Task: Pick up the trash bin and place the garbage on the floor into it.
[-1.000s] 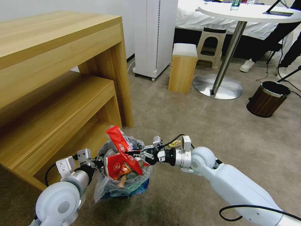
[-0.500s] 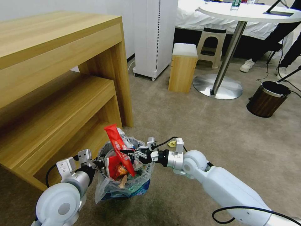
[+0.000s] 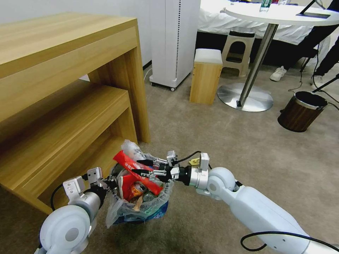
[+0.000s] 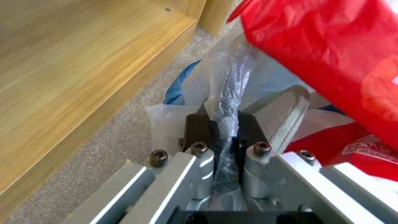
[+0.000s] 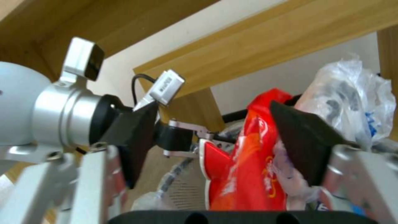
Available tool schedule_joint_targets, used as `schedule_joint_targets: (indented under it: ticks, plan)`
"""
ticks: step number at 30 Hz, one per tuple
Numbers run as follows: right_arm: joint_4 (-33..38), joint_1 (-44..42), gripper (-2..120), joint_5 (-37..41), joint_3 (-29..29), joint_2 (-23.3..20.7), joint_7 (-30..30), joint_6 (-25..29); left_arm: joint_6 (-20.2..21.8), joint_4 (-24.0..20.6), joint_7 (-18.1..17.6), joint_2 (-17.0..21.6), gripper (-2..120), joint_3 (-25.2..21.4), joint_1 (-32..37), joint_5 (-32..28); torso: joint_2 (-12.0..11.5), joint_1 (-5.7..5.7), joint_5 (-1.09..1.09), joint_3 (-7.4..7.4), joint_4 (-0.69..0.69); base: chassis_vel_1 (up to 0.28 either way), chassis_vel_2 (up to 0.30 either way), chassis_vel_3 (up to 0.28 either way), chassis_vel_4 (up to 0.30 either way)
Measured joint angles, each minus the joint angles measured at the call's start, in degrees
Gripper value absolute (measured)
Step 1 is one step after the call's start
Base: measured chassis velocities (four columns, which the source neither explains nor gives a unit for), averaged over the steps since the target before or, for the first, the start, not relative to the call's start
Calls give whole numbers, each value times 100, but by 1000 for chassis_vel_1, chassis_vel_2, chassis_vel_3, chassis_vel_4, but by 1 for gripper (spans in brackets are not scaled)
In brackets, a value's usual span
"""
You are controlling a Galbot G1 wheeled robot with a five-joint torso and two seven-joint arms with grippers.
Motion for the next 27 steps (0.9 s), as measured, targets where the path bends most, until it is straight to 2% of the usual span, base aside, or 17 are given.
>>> schedule_joint_targets:
  ticks: [2, 5, 6, 8, 10, 11, 12, 14, 15, 17, 19, 22, 24, 27]
  plan:
    - [112, -111, 84, -2, 130, -48, -9, 20, 0, 7, 1, 5, 3, -9, -17, -8, 0, 0, 0, 0, 0, 0, 0, 0, 0]
    - [255, -254, 91, 4, 317, -80, 20, 47, -1, 7, -30, 6, 3, -39, -48, -71, 0, 0, 0, 0, 0, 0, 0, 0, 0]
    - [396, -383, 98, 31, 546, -98, 133, 91, -9, 6, -94, 9, 3, -66, -69, -140, 0, 0, 1, 0, 0, 0, 0, 0, 0]
    - [497, -467, 99, 57, 708, -108, 277, 133, -24, 7, -133, 11, 3, -84, -77, -162, 0, 0, 0, 0, -1, 0, 0, 0, 0]
    - [743, -668, 100, 123, 1096, -138, 854, 289, -57, 22, -191, 19, 3, -145, -75, -172, 0, 0, 1, 0, 0, 0, 0, 0, 0]
    - [743, -668, 100, 123, 1096, -138, 854, 289, -57, 22, -191, 19, 3, -145, -75, -172, 0, 0, 1, 0, 0, 0, 0, 0, 0]
    - [828, -741, 100, 120, 1238, -152, 1143, 321, -65, 25, -201, 21, 3, -163, -67, -170, 0, 0, 0, 0, 0, 0, 0, 0, 0]
    - [1111, -1066, 100, -158, 1799, -205, 2308, 189, -70, 11, -239, 22, 3, -205, -37, -168, 0, 0, 1, 0, 0, 0, 0, 0, 0]
    - [1111, -1066, 100, -158, 1799, -205, 2308, 189, -70, 11, -239, 22, 3, -205, -37, -168, 0, 0, 1, 0, 0, 0, 0, 0, 0]
    - [1268, -1354, 100, -580, 2272, -253, 3235, -45, -71, -61, -287, 20, 3, -233, 1, -183, 0, 0, 0, 0, 0, 0, 0, 0, 0]
    - [1291, -1613, 100, -777, 2652, -277, 3815, -11, -71, -148, -342, 2, 3, -279, 76, -216, 0, 0, 2, 0, -2, 0, 0, 0, 0]
    - [1292, -1738, 100, -817, 2835, -293, 3979, 32, -71, -200, -384, -11, 3, -302, 124, -234, 0, 0, 2, 0, -1, 0, 0, 0, 0]
    - [1272, -2144, 100, -1113, 3432, -316, 3948, 250, -70, -289, -459, -46, 3, -312, 192, -243, 0, 0, 2, 0, 0, 0, 0, 0, 0]
    - [1261, -2380, 100, -1349, 3793, -284, 3784, 398, -70, -350, -474, -80, 3, -306, 233, -236, 0, 0, 1, -1, -2, 0, 0, 0, 0]
